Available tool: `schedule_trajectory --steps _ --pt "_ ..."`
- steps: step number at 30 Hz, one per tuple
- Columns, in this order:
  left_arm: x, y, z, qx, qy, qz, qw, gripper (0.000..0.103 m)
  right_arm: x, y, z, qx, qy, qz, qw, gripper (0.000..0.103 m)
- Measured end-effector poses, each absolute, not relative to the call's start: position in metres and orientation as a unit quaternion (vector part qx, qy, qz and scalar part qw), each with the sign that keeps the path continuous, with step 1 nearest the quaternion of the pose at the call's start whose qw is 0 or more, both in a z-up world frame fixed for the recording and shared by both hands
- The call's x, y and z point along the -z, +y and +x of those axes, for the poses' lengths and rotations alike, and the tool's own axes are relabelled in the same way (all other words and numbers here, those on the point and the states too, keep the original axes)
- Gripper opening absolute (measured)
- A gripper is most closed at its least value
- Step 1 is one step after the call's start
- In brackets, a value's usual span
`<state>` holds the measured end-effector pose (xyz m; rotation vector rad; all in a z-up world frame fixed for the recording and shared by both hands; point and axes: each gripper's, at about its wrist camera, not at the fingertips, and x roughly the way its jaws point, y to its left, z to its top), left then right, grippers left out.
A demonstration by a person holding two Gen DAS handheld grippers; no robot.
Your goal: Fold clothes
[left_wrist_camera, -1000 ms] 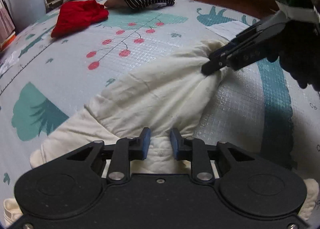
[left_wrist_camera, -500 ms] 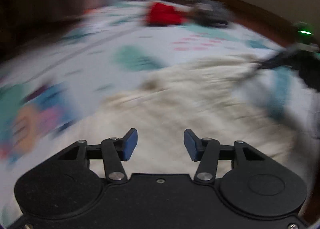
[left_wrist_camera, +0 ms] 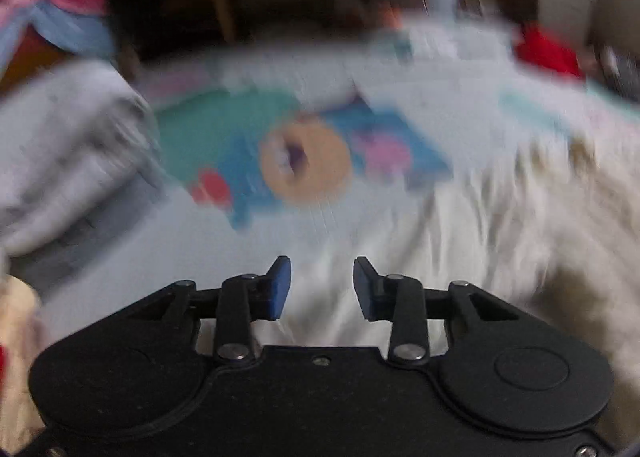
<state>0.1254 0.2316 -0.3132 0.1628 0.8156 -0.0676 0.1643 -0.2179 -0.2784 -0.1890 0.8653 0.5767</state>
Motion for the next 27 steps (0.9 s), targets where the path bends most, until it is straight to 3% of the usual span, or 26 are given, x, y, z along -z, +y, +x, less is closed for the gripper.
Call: schedule_trajectory --steps 6,12,19,27 --pt "0.308 0.233 0.121 0.013 0.395 0.055 0.917 0.037 0.298 -0.238 0.168 -0.209 0.46 -0.047 0.862 0.046" --pt "0.28 0.273 0.079 -0.086 0.36 -0.139 0.919 0.04 0.303 -0.247 0.153 -0.199 0.464 -0.038 0.863 0.046" --pt "0.313 0.328 0.044 -0.145 0.333 -0.432 0.826 0.04 0.31 -0.246 0.139 -0.217 0.474 -0.02 0.853 0.046" --pt "0.336 0.319 0.057 -0.16 0.306 -0.544 0.765 0.04 0.31 -0.256 0.141 -0.214 0.478 0.001 0.852 0.046"
